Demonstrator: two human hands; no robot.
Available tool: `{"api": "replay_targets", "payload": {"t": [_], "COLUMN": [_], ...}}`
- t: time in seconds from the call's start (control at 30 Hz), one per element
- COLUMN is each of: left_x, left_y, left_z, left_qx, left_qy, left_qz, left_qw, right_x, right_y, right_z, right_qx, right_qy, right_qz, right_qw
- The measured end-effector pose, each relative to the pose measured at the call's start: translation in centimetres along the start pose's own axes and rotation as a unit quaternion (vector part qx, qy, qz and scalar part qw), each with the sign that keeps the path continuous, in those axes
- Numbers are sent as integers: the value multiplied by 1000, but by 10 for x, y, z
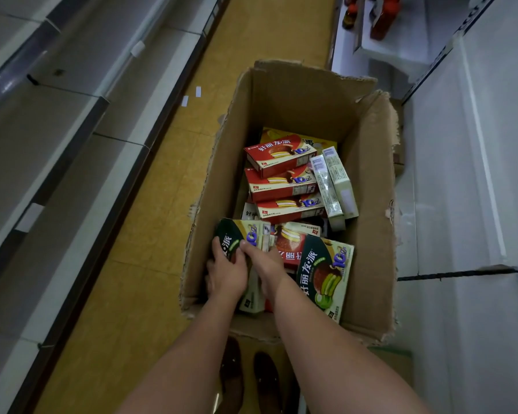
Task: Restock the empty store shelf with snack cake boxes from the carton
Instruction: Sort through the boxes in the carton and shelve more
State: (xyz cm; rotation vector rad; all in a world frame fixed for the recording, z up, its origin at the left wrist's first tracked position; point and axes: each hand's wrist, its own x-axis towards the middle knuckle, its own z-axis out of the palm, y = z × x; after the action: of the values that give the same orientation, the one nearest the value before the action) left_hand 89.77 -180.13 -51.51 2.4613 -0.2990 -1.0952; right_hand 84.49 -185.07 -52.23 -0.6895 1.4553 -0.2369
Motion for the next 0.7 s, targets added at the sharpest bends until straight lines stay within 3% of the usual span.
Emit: {"api": "replay_targets", "payload": {"t": [0.27, 0.5, 0.6, 0.7], "left_x": [10, 2, -2, -3], "left_y": [-1, -1, 2, 6], "left_z": [-2, -4, -8, -10], "left_qx": [-82, -64, -139, -202], "left_qy": [-42, -59, -93, -148], "left_qz": [-60, -7, 21, -19], "left_qw": [994, 996, 986, 968], "right_x": [5, 1, -3, -7], "right_y": [-12, -10, -23, -37], "right_z": [-15, -41, -69, -93], "right_qx": [28, 12, -14, -22], "right_qy": [-63, -51, -63, -63], "right_qz": [41, 20, 30, 29], "right_qw": [997, 998, 997, 997]}}
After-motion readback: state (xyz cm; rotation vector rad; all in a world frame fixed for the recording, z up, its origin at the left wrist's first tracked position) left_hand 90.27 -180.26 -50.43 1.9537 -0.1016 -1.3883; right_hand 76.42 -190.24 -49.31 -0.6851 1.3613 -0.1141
